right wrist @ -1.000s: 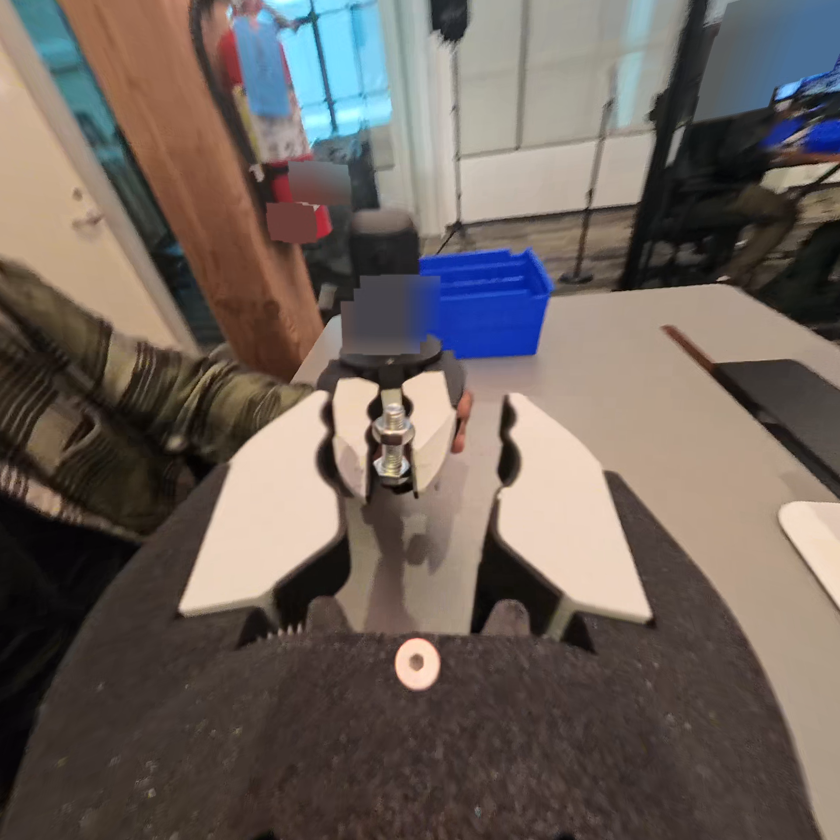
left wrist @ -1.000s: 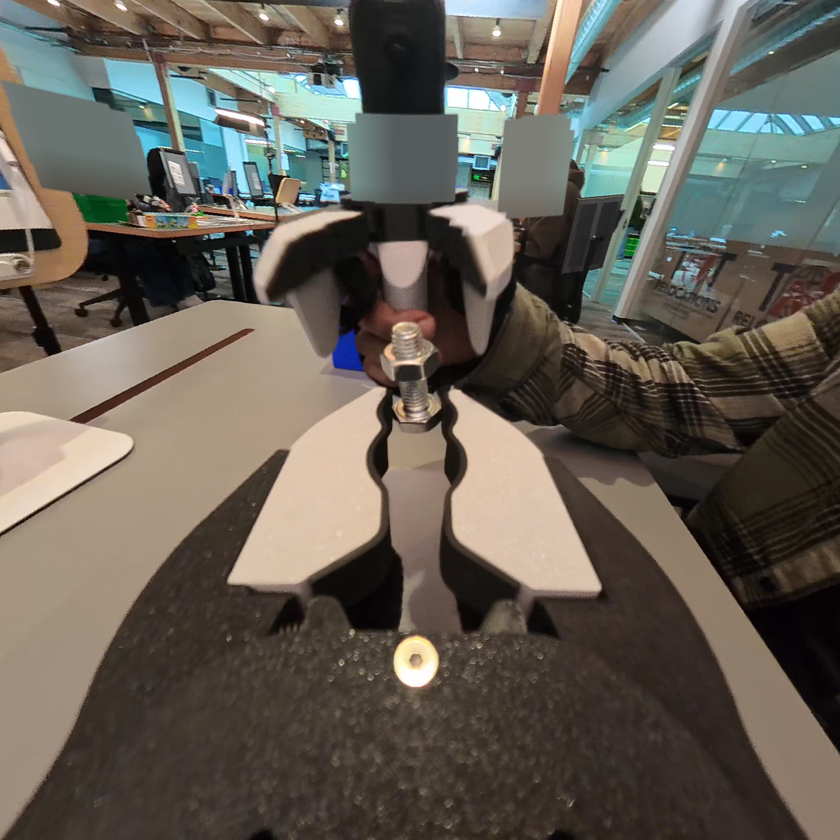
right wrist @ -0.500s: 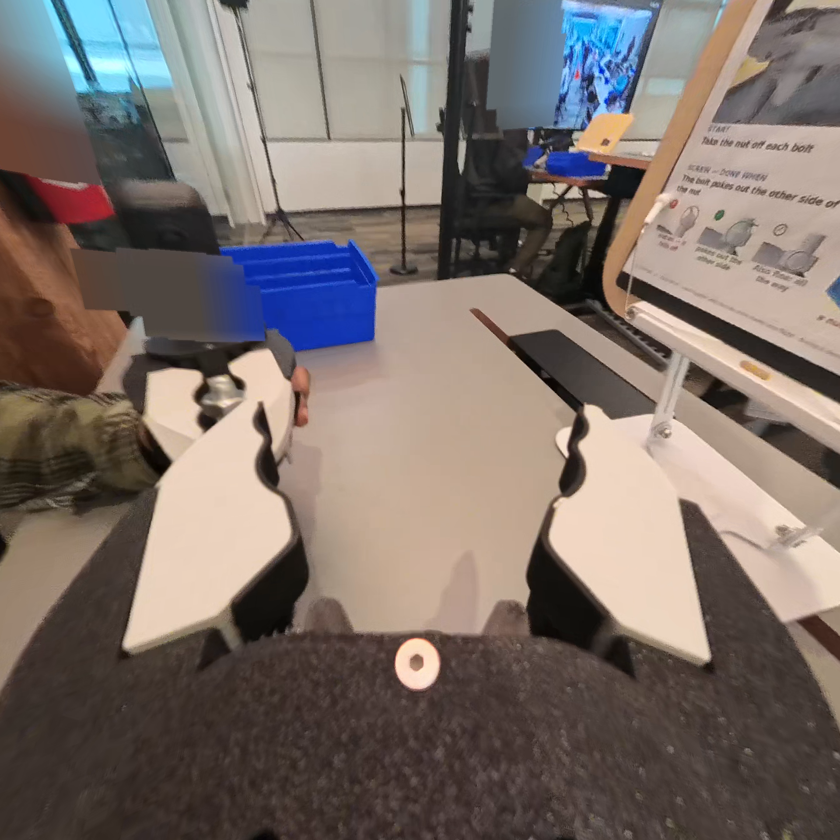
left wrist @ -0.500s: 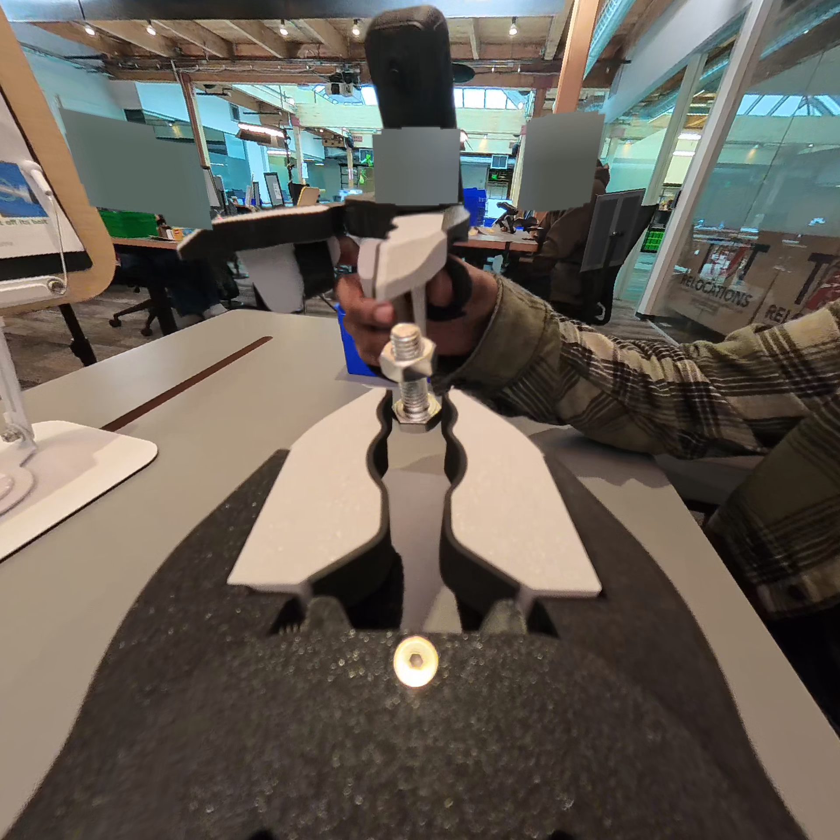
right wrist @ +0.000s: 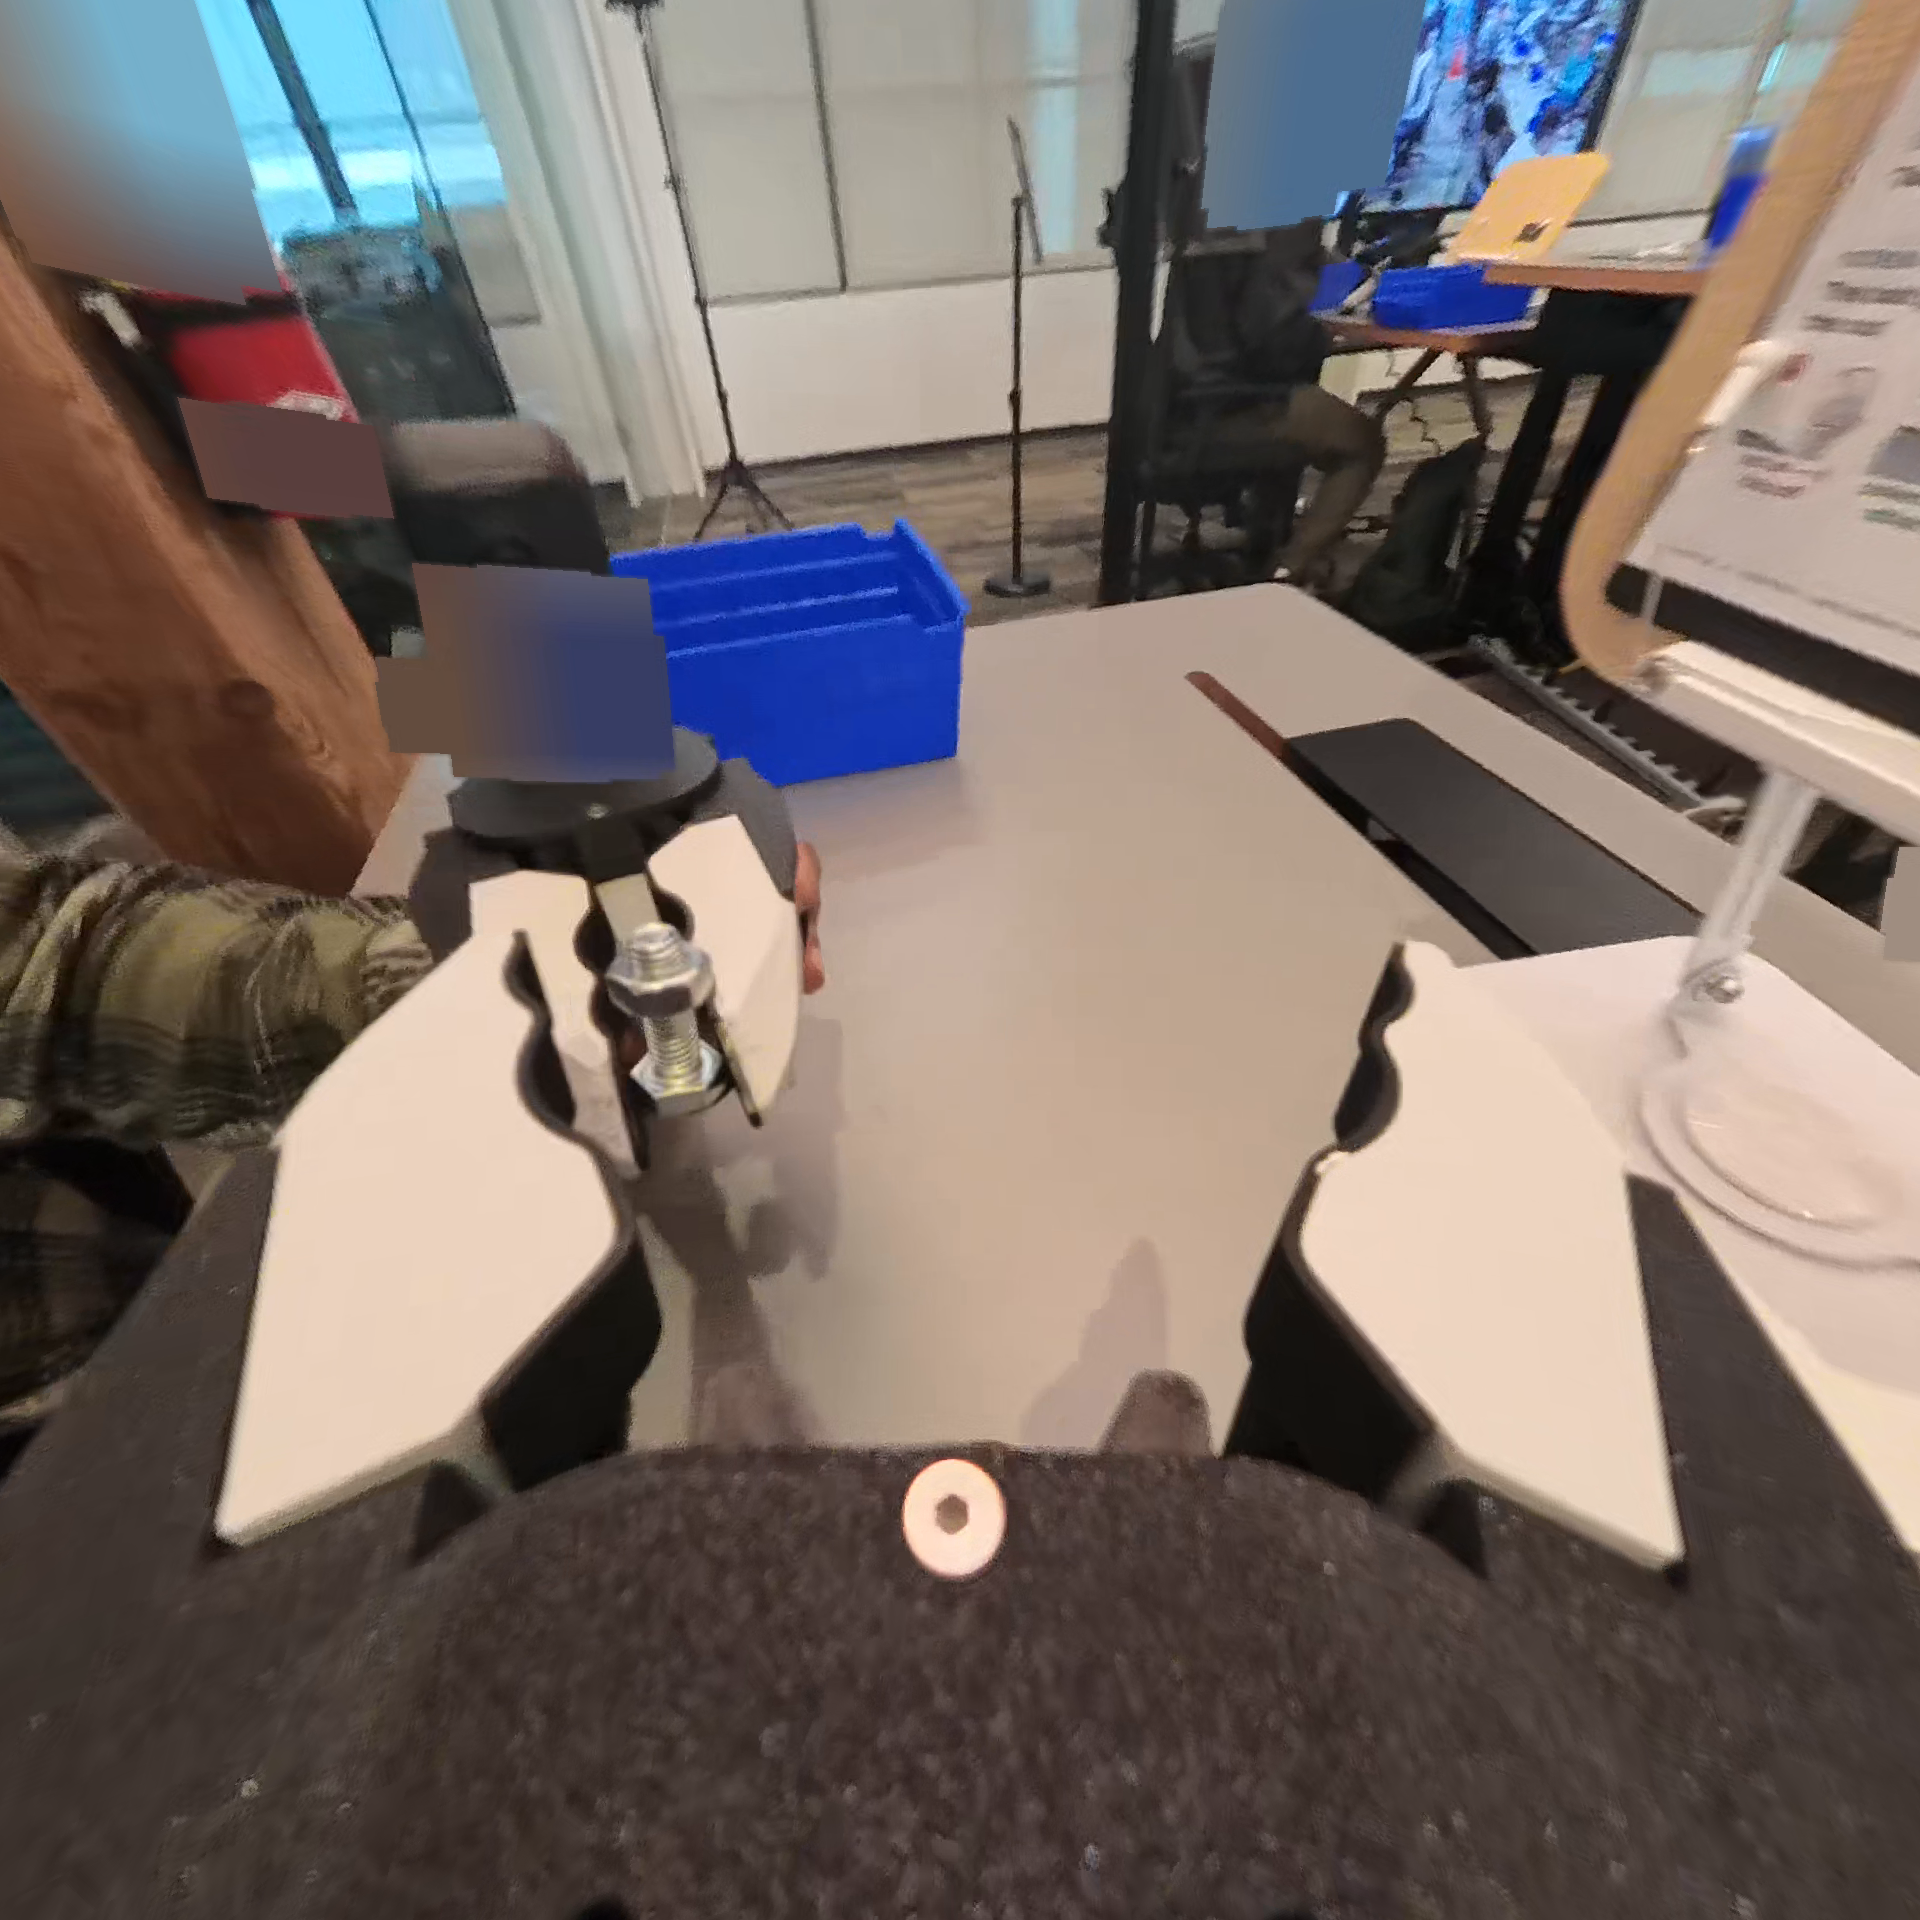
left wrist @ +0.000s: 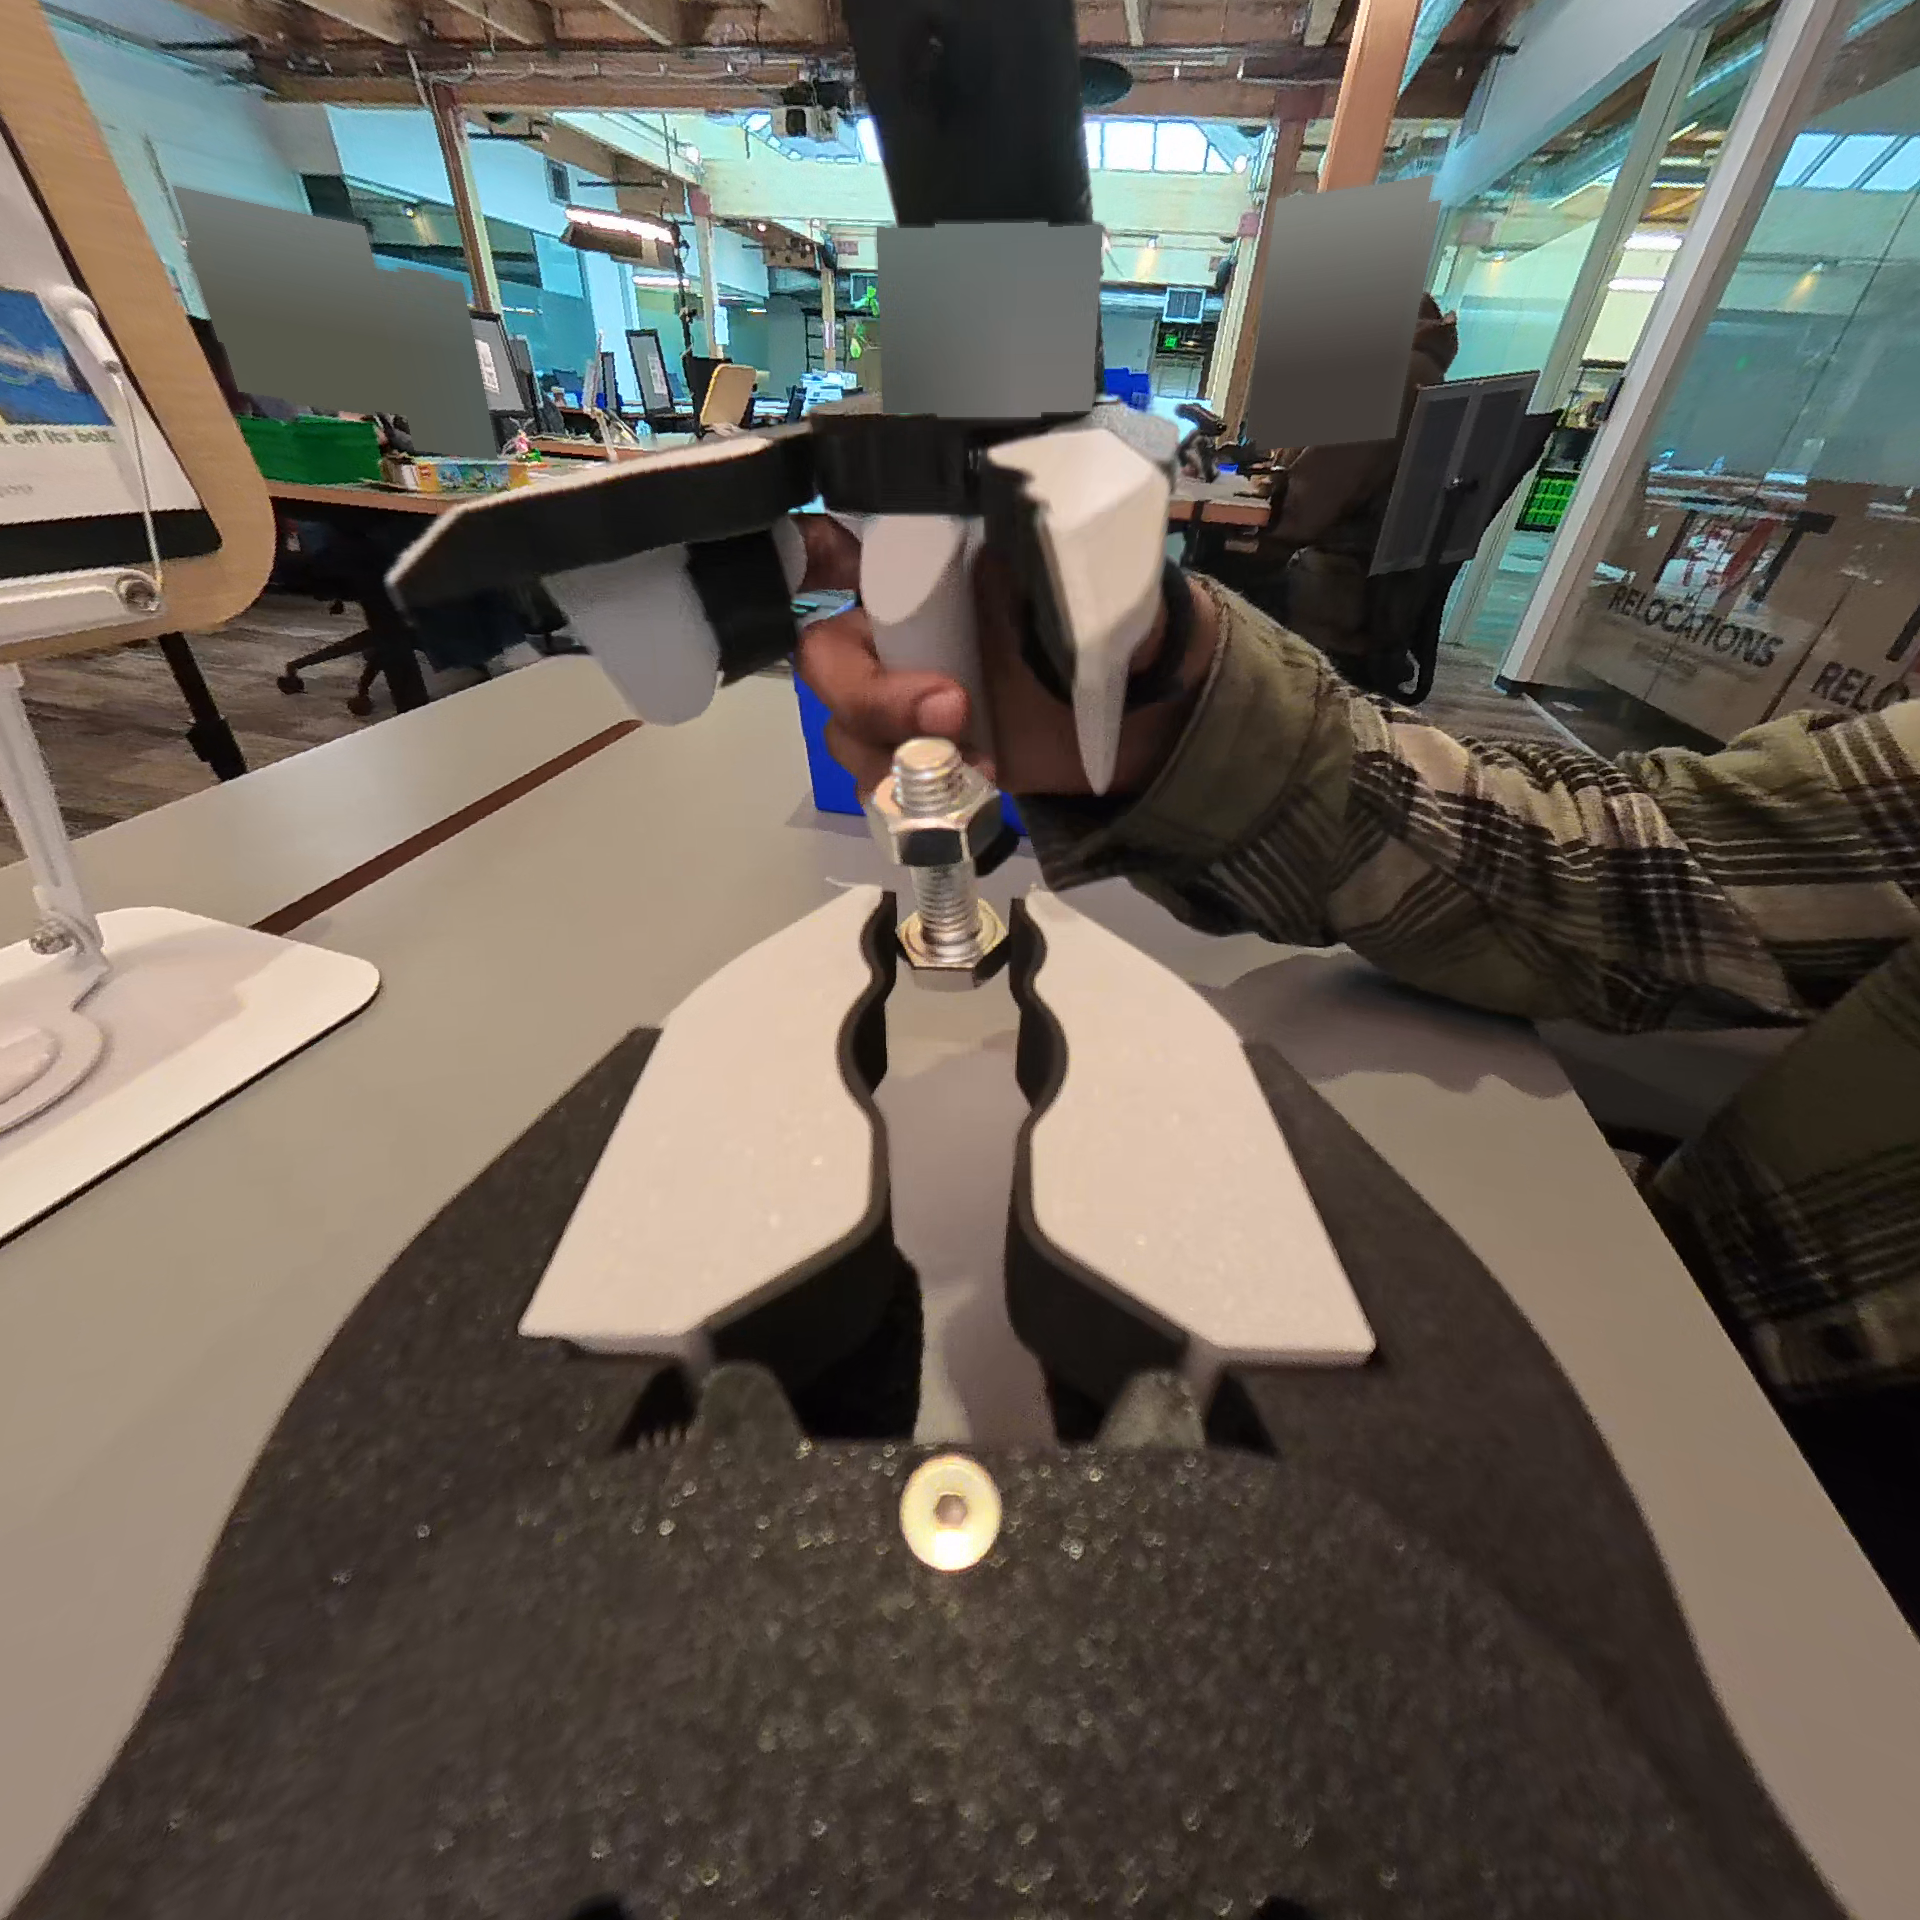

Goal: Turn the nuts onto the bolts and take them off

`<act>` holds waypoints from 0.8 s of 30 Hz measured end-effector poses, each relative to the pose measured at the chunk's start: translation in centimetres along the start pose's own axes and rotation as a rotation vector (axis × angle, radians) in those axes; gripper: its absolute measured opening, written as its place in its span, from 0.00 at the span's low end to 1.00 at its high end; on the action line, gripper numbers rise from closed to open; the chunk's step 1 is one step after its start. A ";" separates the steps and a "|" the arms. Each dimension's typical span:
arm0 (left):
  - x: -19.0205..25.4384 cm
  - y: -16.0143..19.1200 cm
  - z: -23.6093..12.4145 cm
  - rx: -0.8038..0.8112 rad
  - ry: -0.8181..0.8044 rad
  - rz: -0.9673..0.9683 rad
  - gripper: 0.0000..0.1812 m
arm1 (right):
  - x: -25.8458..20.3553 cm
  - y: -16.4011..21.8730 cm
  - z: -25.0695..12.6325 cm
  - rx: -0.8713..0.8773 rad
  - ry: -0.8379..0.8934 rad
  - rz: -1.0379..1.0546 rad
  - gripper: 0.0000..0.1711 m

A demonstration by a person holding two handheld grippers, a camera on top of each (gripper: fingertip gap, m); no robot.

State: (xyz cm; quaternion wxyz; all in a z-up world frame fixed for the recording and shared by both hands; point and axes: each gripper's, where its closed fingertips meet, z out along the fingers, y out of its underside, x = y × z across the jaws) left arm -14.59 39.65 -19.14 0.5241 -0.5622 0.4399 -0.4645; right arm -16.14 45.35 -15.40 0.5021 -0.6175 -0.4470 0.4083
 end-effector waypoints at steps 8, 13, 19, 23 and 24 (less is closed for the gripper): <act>-0.2 -0.5 -0.5 0.021 -0.007 -0.006 0.11 | 2.9 0.4 -1.8 0.012 0.087 0.055 0.83; 0.2 -0.4 -0.1 0.011 0.000 0.011 0.11 | 0.0 0.9 0.9 -0.034 0.006 0.000 0.85; -0.2 -0.2 -0.3 -0.008 -0.012 -0.001 0.11 | 3.2 1.0 -1.6 0.032 0.052 0.100 0.83; -0.1 0.3 0.0 -0.028 -0.010 0.001 0.11 | -0.1 0.5 0.4 0.042 -0.063 0.071 0.85; -0.1 0.4 0.1 -0.028 -0.007 -0.004 0.11 | -0.2 0.7 0.8 0.027 -0.059 0.058 0.84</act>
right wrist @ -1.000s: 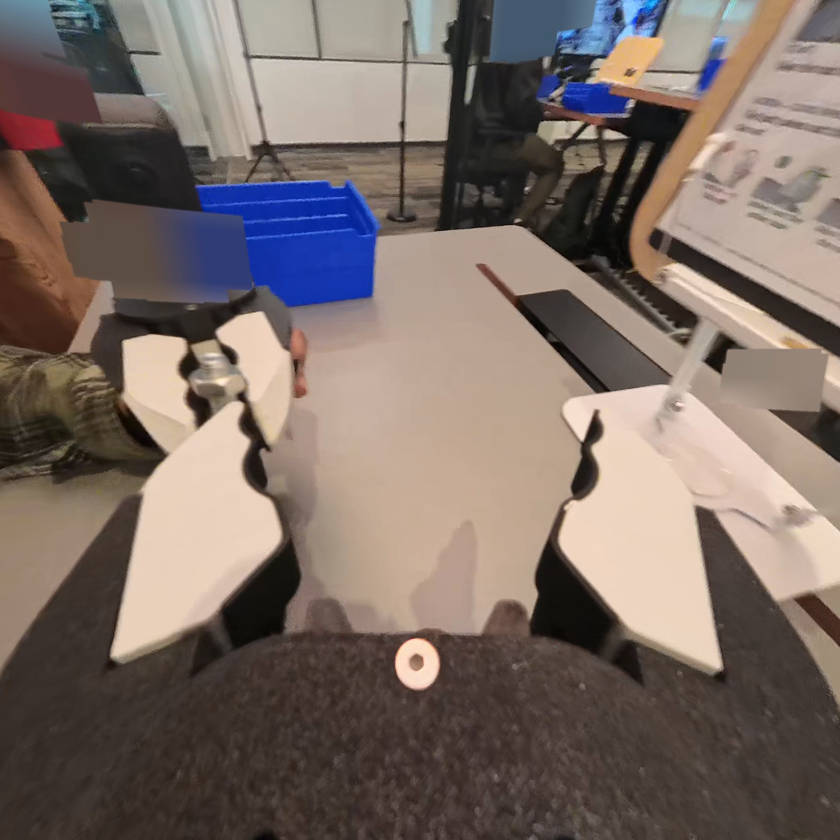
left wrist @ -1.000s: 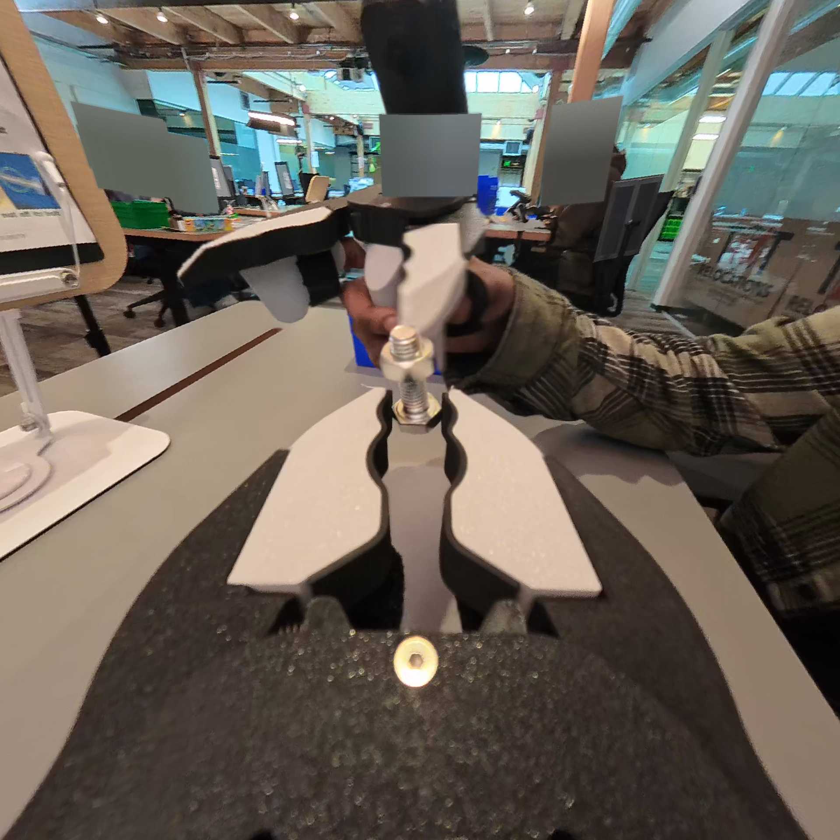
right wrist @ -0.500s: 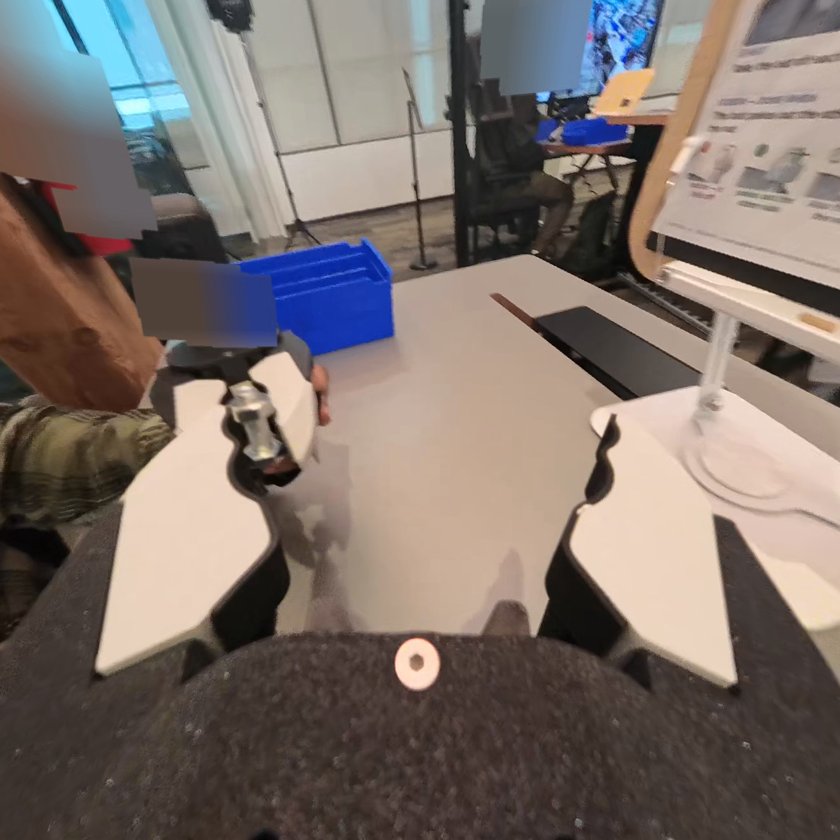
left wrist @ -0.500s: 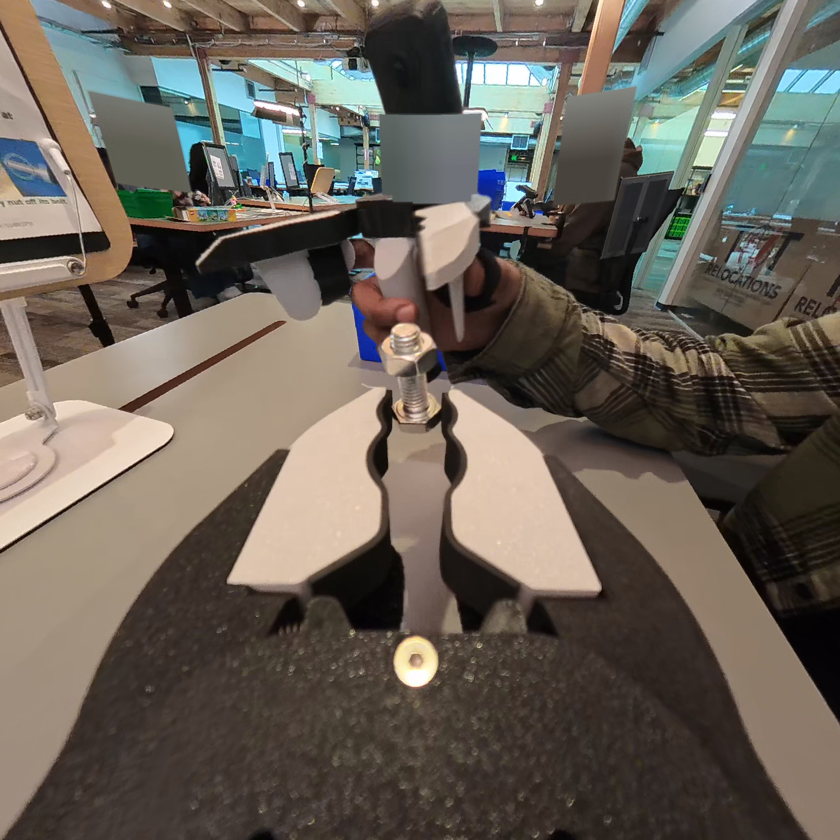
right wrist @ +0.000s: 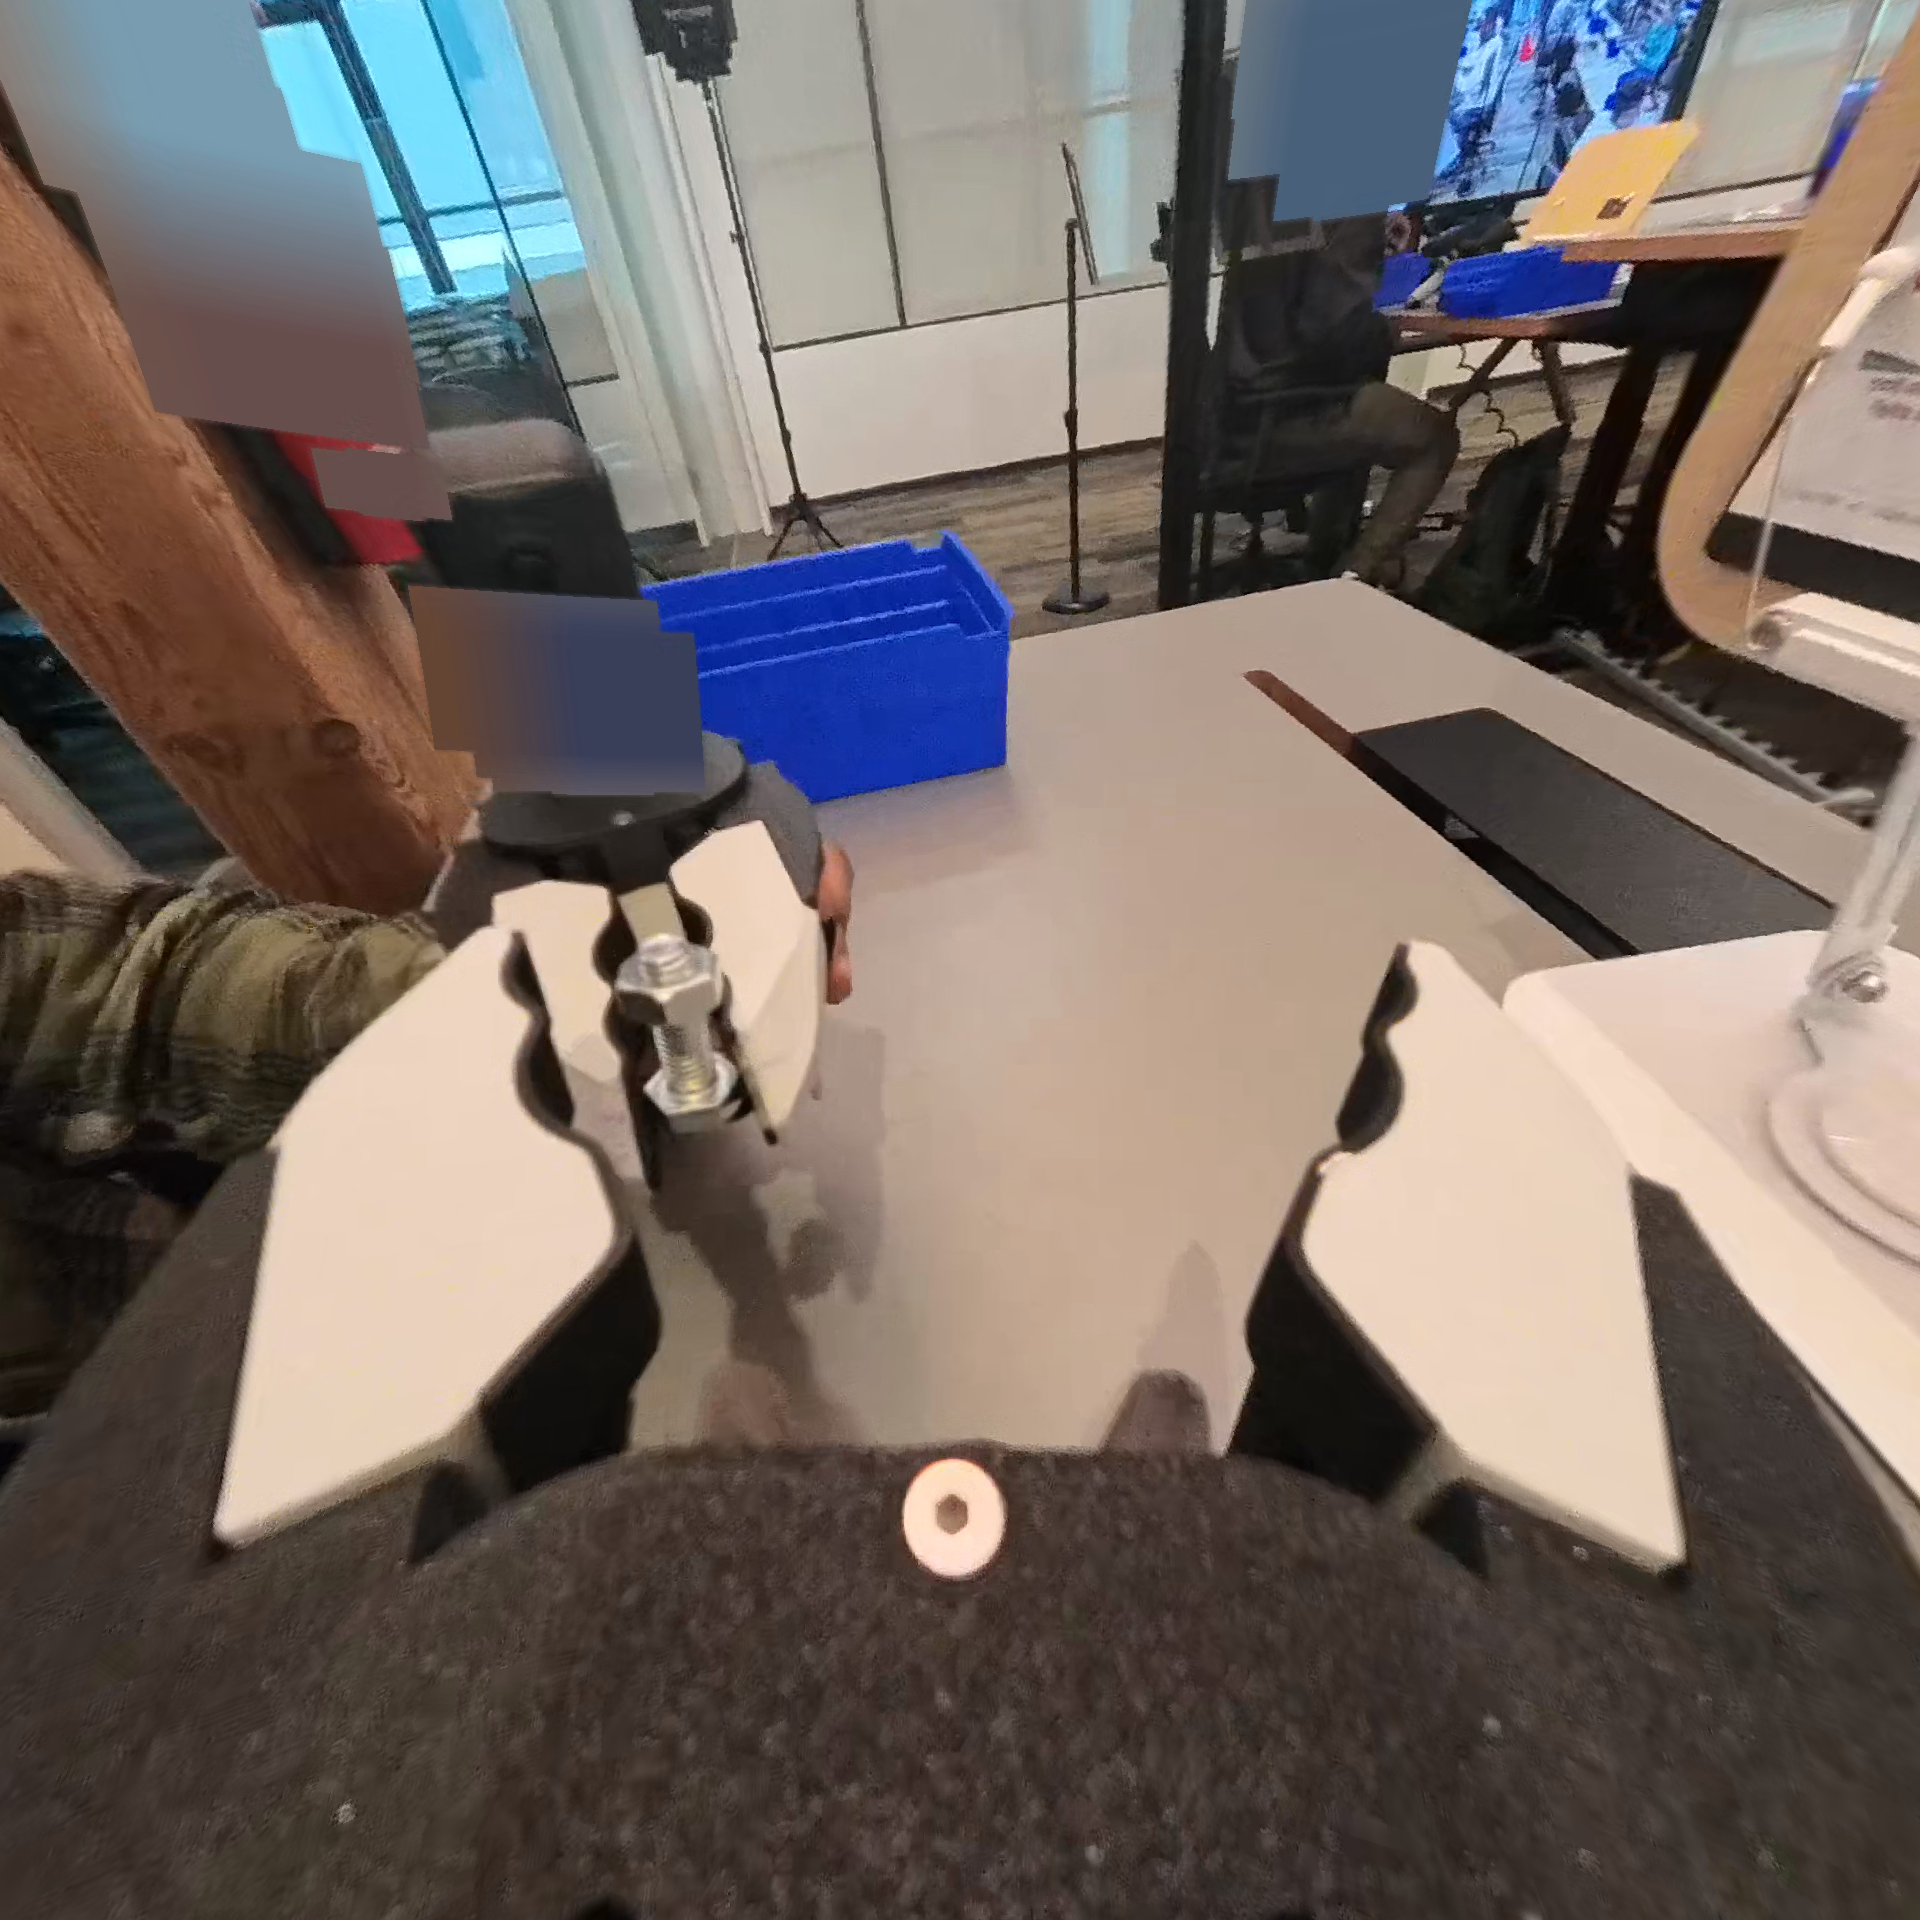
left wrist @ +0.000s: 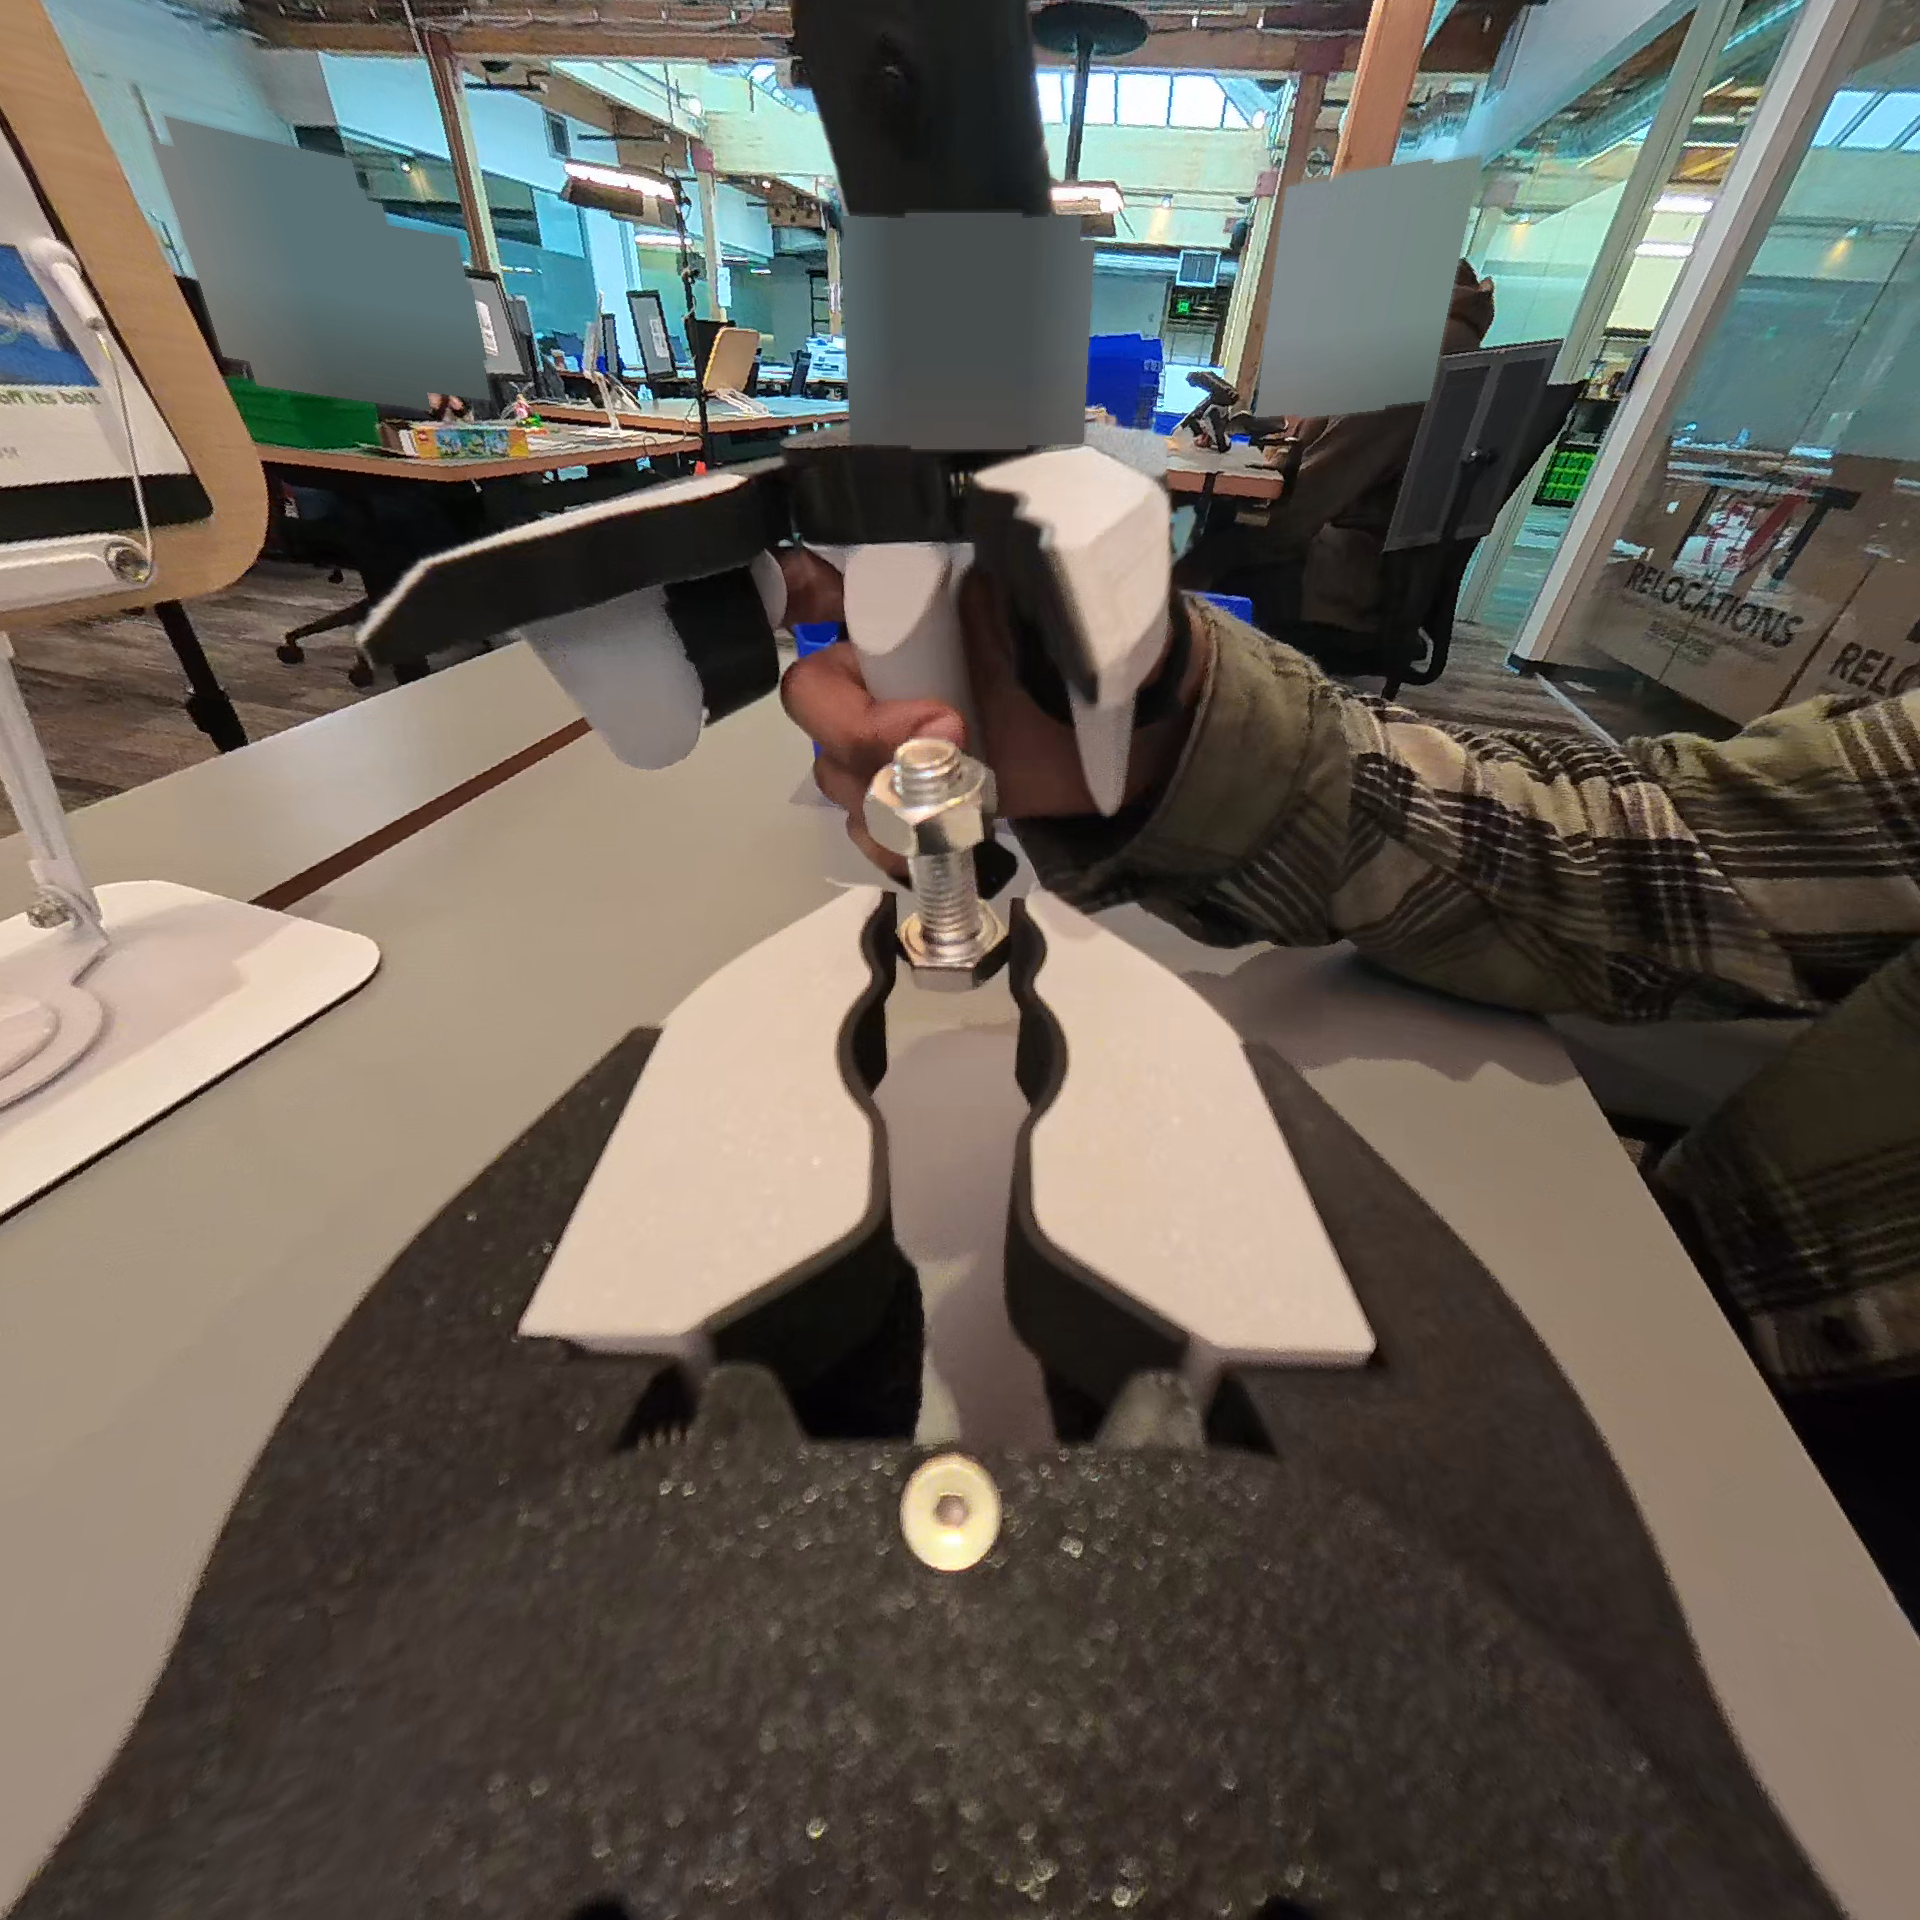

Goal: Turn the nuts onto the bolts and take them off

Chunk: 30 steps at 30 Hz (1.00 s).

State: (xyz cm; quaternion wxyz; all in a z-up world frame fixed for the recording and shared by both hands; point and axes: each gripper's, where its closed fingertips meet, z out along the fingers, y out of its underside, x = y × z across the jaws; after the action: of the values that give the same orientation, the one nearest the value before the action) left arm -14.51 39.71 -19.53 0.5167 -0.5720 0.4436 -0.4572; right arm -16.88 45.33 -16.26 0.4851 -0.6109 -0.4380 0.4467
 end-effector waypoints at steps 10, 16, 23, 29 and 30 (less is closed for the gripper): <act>0.0 0.0 0.0 0.002 0.003 -0.003 0.11 | 0.0 0.2 -0.3 -0.001 -0.007 -0.017 0.83; 0.0 -0.3 -0.2 -0.001 -0.008 0.017 0.11 | 3.0 0.4 -2.1 -0.009 0.101 -0.011 0.80; 0.1 0.3 0.2 -0.018 0.002 0.006 0.11 | -0.4 0.2 -0.1 0.009 -0.033 -0.006 0.82; 0.1 0.0 0.0 -0.001 0.004 0.001 0.11 | 2.3 0.5 -1.6 0.028 0.053 -0.003 0.79; 0.0 0.0 -0.1 0.003 0.003 -0.007 0.11 | 2.2 0.3 -1.7 0.046 0.034 0.023 0.79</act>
State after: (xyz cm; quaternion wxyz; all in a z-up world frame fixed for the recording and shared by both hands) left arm -14.57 39.72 -19.50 0.5155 -0.5721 0.4415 -0.4606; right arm -14.70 47.04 -16.61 0.5014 -0.6119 -0.4122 0.4520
